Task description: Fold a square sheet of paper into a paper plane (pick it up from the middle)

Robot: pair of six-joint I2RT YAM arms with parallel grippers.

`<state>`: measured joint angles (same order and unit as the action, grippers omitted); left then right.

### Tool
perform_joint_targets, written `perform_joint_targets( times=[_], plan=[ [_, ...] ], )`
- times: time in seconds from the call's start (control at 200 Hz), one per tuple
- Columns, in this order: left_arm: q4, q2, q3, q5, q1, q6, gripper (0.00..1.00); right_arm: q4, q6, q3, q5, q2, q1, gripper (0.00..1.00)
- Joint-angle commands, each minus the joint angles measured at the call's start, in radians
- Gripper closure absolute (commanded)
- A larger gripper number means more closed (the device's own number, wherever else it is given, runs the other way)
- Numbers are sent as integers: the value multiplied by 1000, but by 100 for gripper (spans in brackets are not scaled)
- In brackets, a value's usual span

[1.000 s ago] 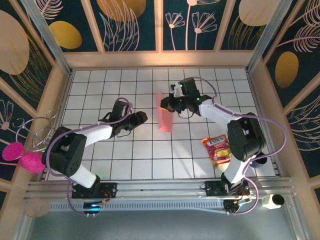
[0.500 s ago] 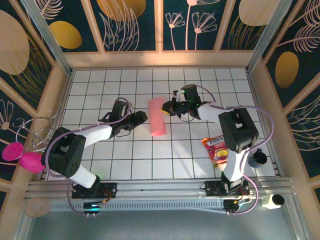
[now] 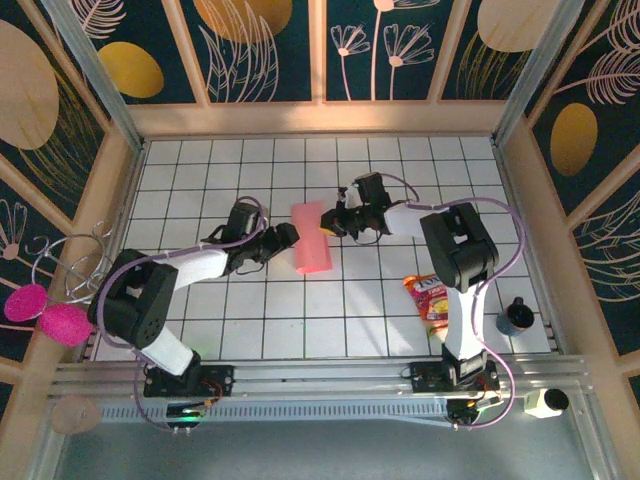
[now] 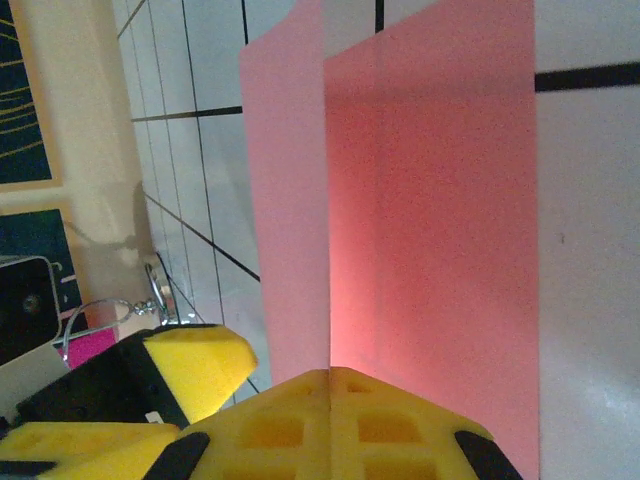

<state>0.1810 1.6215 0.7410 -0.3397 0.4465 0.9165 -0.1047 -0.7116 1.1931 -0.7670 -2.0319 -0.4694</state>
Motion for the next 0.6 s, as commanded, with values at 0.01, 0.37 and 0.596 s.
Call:
perform_joint_targets(
  times=[0.01,0.37,0.596],
  plan=[
    [-80,50,76,52,26,-25,30,25,50,37,0,-43,-6,100],
    [-142,183,195,70,40,-33,36,95,112,138,-27,-115,-8,100],
    [-188,220,212,126,42,-24,49,102,112,141,-31,-126,-9,100]
  ],
)
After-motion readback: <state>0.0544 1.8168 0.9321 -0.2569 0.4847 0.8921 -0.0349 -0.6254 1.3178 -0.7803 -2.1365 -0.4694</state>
